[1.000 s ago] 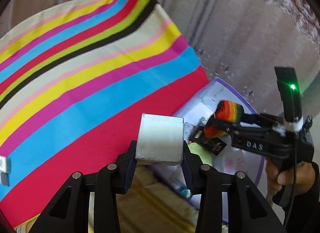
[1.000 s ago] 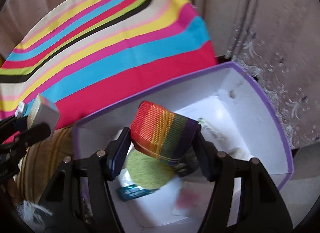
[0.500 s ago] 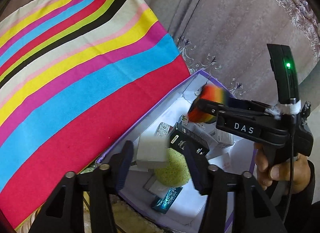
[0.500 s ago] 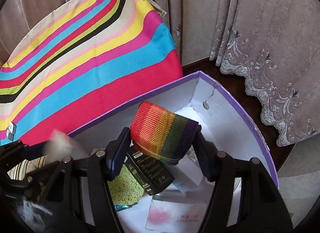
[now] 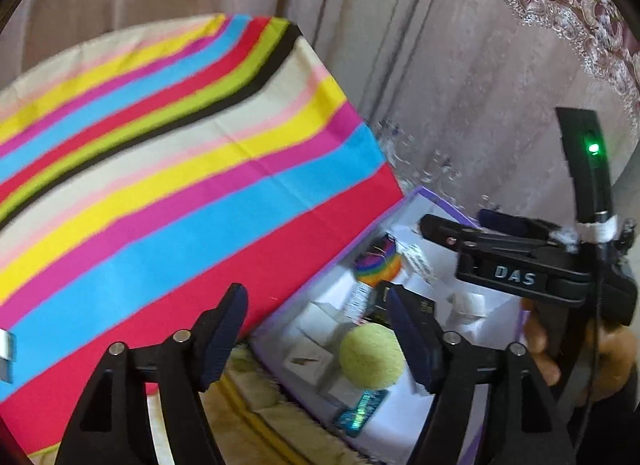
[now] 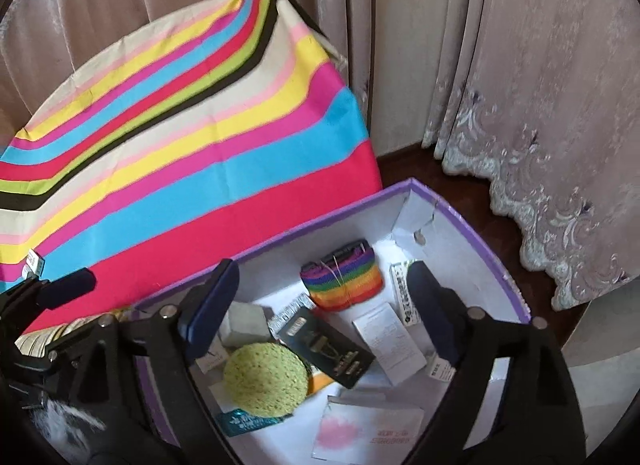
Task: Organize objects
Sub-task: 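Move both open tools back to the two white boxes on the cloth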
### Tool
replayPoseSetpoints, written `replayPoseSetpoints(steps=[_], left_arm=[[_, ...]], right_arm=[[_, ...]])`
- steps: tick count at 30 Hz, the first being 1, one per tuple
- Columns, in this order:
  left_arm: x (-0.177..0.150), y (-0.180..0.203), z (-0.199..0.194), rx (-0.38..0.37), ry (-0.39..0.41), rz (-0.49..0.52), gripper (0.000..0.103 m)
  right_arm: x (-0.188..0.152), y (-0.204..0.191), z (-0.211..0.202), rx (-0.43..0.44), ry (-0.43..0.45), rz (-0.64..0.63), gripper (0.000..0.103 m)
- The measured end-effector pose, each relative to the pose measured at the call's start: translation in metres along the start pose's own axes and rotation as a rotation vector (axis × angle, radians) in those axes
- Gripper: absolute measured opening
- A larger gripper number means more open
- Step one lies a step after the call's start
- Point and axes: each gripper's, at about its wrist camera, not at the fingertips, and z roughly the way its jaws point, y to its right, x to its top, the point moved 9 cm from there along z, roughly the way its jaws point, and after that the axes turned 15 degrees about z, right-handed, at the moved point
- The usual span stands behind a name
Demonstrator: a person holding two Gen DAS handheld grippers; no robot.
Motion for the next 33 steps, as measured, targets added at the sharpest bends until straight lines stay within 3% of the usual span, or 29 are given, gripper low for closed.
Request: replayPoseSetpoints(steps=[4, 6, 8, 13, 15, 18, 22, 33], left_arm=[[0.003, -0.023, -0.025, 0.216, 0.050, 0.012, 0.078], [0.004, -0.029, -0.038, 0.252, 0.098, 0.037, 0.085], [0.003, -0.039, -0.053, 0.296, 0.142, 0.032, 0.086], [-0.008, -0.068, -0.076, 0.259, 0.199, -0.034, 0.086], [-0.020, -0.082, -0.083, 0.258, 0.174, -0.064, 0.086], [-0.042, -0.105, -0.088, 0.268, 0.138, -0.101, 0.086], [-0.073, -0.141, -0.100, 0.282, 0.104, -0.223, 0.086], [-0.149, -0.217, -0.140, 0.312, 0.063, -0.399, 0.085]], right_arm=[[0.006, -0.017, -0.021, 0.006, 0.078, -0.011, 0.093], [0.010, -0.025, -0.029, -0.020, 0.118, -0.017, 0.093], [0.013, -0.034, -0.036, -0.029, 0.166, -0.028, 0.093], [0.011, -0.061, -0.046, -0.005, 0.180, -0.076, 0.093], [0.006, -0.072, -0.048, 0.028, 0.172, -0.072, 0.094], [-0.009, -0.095, -0.038, 0.073, 0.087, -0.096, 0.094], [-0.035, -0.136, -0.027, 0.143, 0.006, -0.147, 0.094], [-0.099, -0.227, -0.013, 0.267, -0.141, -0.257, 0.094]])
